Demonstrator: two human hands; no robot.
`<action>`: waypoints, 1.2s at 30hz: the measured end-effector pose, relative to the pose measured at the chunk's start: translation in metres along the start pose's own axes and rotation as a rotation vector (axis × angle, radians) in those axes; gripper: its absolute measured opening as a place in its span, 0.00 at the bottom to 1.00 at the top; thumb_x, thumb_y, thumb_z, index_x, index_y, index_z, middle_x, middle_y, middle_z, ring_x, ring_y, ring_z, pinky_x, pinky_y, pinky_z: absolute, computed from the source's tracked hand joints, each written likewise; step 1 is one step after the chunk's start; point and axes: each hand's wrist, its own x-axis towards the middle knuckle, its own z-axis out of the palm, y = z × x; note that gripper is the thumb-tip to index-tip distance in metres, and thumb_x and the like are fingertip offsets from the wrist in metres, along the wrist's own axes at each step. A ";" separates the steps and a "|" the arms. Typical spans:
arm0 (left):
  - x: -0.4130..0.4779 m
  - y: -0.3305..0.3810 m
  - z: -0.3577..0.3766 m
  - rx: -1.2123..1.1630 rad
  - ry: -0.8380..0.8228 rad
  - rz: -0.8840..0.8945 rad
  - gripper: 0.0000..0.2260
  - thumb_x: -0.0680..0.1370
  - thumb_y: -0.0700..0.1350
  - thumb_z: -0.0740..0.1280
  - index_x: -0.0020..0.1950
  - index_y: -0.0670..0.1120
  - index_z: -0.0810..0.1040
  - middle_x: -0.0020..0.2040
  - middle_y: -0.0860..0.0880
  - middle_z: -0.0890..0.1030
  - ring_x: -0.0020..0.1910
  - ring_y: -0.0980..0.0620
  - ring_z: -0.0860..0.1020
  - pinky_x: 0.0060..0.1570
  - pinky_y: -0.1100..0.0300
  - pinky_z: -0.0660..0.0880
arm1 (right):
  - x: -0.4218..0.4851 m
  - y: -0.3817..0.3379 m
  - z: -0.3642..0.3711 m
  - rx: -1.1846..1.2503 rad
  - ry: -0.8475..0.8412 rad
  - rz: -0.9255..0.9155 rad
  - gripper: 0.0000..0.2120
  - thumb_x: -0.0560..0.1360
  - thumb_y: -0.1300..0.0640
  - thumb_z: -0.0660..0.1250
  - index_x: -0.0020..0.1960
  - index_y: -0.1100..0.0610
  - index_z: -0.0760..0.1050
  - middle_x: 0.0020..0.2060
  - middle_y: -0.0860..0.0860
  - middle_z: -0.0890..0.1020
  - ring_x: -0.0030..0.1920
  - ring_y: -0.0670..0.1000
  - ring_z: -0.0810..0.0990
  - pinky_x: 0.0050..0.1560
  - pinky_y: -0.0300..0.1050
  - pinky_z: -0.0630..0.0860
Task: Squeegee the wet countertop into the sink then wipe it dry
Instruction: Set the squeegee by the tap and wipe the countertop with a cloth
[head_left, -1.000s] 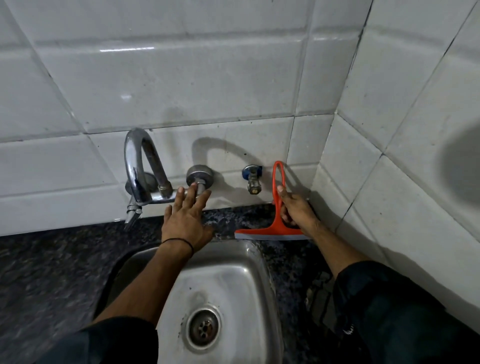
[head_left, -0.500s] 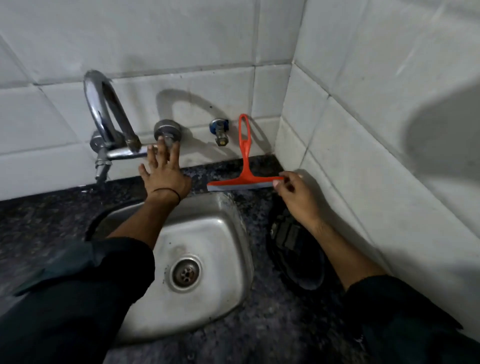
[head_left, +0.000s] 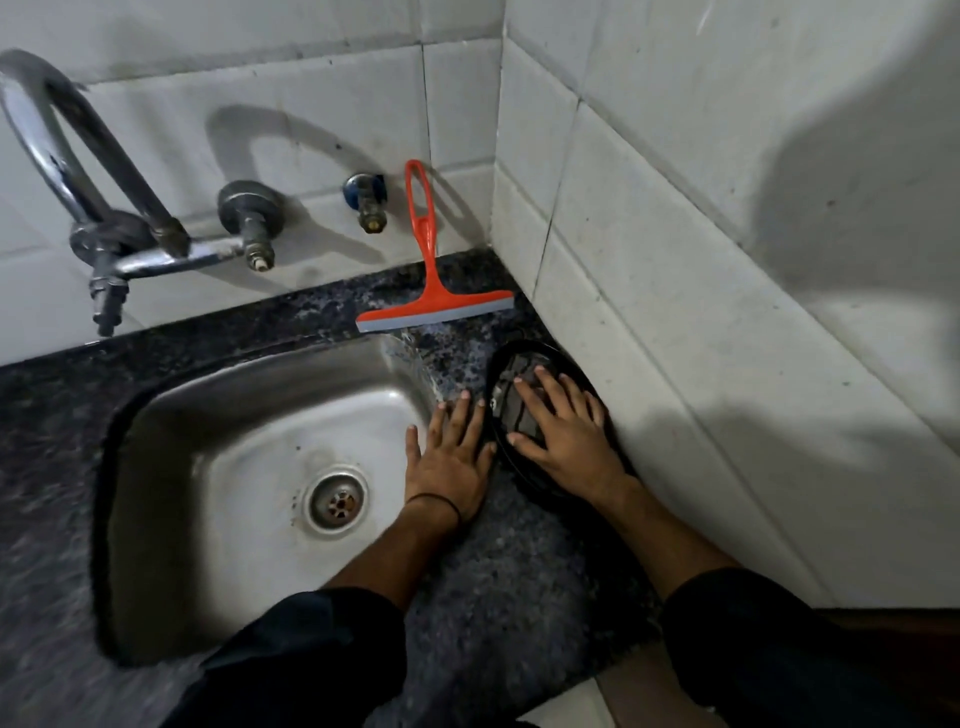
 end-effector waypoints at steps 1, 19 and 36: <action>0.000 -0.001 0.002 0.003 0.009 0.006 0.27 0.83 0.59 0.45 0.80 0.56 0.39 0.80 0.57 0.37 0.79 0.52 0.38 0.74 0.42 0.39 | 0.001 -0.002 0.000 -0.008 0.018 0.005 0.31 0.74 0.34 0.52 0.77 0.39 0.60 0.78 0.51 0.61 0.75 0.60 0.62 0.68 0.61 0.61; -0.031 -0.072 -0.055 -0.240 0.202 0.019 0.16 0.81 0.49 0.59 0.68 0.54 0.75 0.68 0.51 0.77 0.64 0.45 0.76 0.58 0.52 0.74 | 0.025 -0.095 -0.042 0.831 0.425 0.071 0.21 0.68 0.63 0.68 0.60 0.53 0.83 0.65 0.50 0.76 0.63 0.47 0.76 0.63 0.39 0.73; -0.309 -0.442 -0.102 -0.622 0.666 -0.859 0.12 0.80 0.51 0.61 0.56 0.52 0.82 0.47 0.51 0.86 0.46 0.50 0.83 0.48 0.50 0.81 | 0.029 -0.558 0.023 1.159 -0.393 -0.507 0.18 0.69 0.66 0.67 0.56 0.55 0.84 0.54 0.48 0.84 0.54 0.46 0.82 0.58 0.49 0.79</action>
